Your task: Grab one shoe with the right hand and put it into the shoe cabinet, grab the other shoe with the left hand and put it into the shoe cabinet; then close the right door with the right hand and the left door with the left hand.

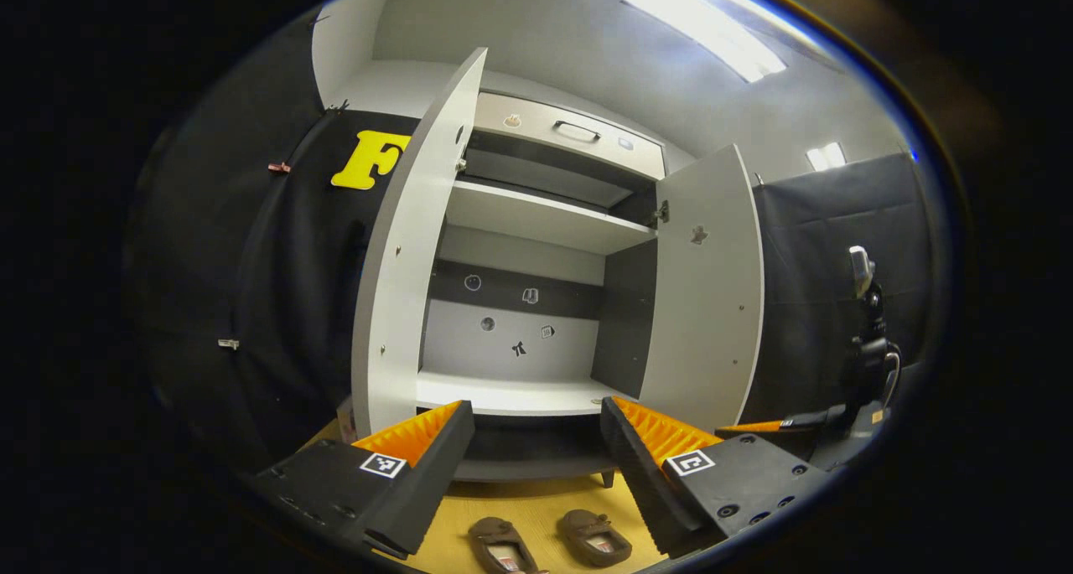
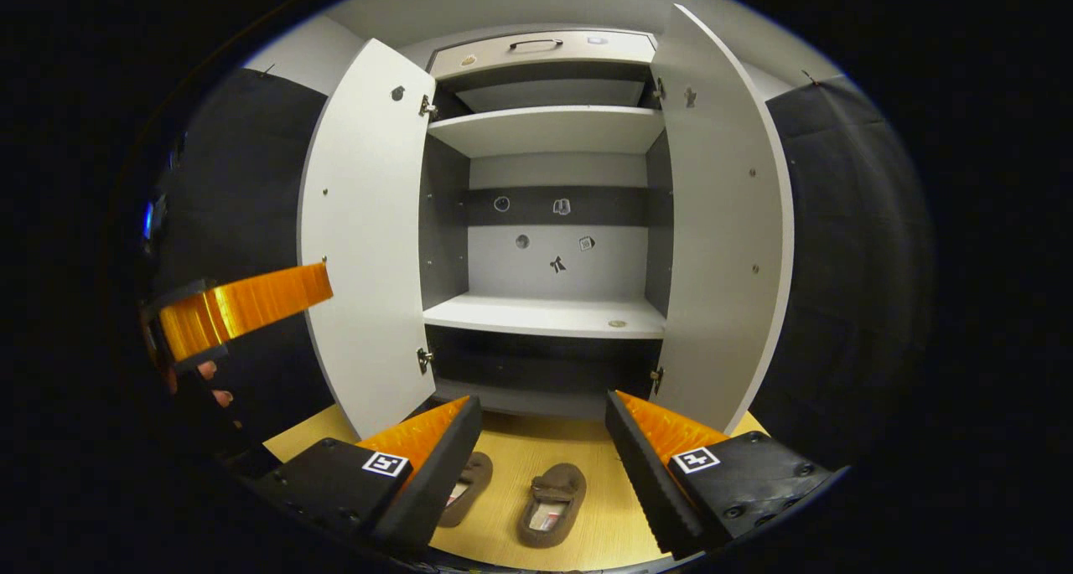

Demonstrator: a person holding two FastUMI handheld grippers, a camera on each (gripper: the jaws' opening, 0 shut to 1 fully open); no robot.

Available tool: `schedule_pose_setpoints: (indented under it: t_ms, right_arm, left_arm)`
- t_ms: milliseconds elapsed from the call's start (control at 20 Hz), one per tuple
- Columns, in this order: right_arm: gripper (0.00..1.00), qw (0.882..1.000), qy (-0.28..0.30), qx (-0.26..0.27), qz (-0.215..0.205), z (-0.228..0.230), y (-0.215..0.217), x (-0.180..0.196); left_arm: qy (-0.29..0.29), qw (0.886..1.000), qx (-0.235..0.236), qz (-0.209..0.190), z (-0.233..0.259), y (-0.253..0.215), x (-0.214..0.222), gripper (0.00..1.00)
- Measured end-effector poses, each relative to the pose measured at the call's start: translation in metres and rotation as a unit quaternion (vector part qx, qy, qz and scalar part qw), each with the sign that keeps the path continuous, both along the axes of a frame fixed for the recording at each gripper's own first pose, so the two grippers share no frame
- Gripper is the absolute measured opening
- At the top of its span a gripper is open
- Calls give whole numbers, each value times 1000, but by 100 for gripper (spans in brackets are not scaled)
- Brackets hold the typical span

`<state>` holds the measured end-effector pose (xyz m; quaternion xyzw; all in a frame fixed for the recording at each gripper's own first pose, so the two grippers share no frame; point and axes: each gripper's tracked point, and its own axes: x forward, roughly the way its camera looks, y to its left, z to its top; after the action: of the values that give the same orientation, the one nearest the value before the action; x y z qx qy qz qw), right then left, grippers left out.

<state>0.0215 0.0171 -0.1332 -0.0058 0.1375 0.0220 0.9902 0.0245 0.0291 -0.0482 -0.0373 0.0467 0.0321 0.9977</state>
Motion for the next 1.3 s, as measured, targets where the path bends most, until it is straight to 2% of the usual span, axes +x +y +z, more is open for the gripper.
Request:
schedule_pose_setpoints:
  t_ms: [350,650,700,900,1200,1300]
  right_arm:
    - [99,996,91,15,10,-120,11,-1]
    - [98,986,164,29,13,-213,17,0]
    - [93,984,177,33,11,-227,17,-1]
    - [83,976,212,45,1,-273,17,-1]
    - [80,973,223,53,-21,-314,12,20]
    - [72,974,221,44,-22,-323,10,31]
  left_arm:
    - [5,1000,11,8,-24,6,29,97]
    - [14,1000,10,-6,-49,3,38,97]
    - [16,1000,10,-11,-54,1,39,97]
    - [28,999,14,-17,-72,4,44,97]
    - [45,999,-4,-22,-94,9,48,97]
    - [47,998,-19,-26,-97,7,49,97]
